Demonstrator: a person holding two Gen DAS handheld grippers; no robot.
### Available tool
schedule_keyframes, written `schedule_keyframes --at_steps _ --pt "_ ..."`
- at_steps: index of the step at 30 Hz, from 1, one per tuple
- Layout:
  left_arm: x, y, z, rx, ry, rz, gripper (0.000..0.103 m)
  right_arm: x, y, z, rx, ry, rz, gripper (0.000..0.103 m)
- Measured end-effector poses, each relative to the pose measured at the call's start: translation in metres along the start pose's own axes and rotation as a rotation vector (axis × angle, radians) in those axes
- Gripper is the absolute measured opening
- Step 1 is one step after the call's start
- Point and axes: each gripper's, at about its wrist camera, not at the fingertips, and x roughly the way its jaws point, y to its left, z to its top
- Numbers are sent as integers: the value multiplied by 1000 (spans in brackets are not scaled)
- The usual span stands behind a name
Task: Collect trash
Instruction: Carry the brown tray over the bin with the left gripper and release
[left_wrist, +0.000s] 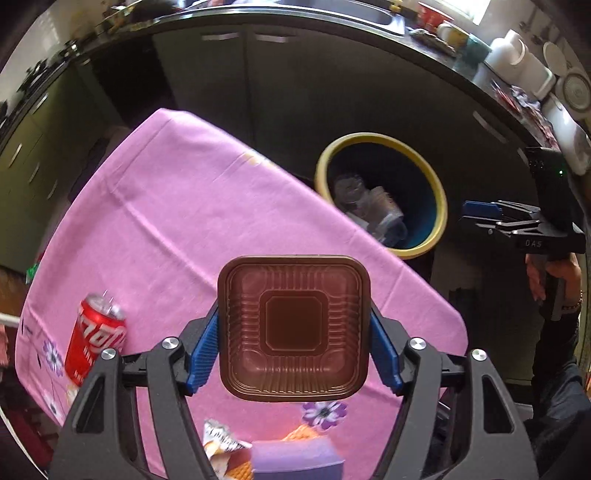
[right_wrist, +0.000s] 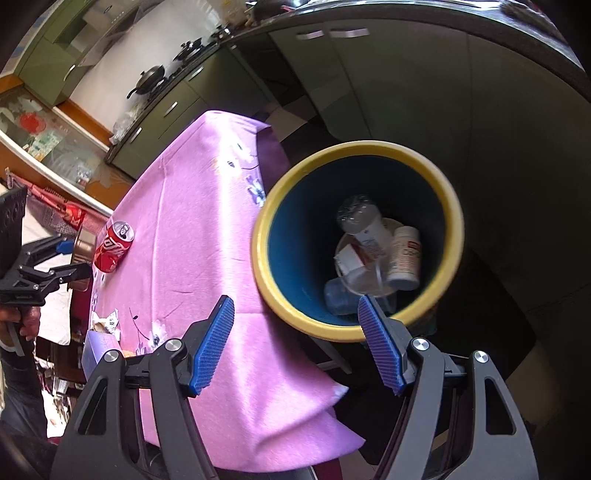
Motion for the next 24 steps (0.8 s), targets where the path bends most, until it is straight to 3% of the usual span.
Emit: schedule_keyframes --at_steps 4,8,11,15,19,24 --pt "32 -55 46 103 15 -43 67 -16 -17 -9 26 -26 -17 69" --pt "80 -90 89 140 49 -77 67 -33 -32 -19 49 -45 -40 69" --pt "116 -103 119 134 55 -58 67 -47 -41 -27 71 -68 -54 69" --pt "146 -108 138 119 69 -13 76 -58 -48 -39 89 -79 -69 73" --pt "131 -98 132 89 51 -53 76 -63 -52 -48 98 -83 -82 73" --pt "66 -74 95 72 -29 -75 78 -54 -48 -47 89 -75 -61 73"
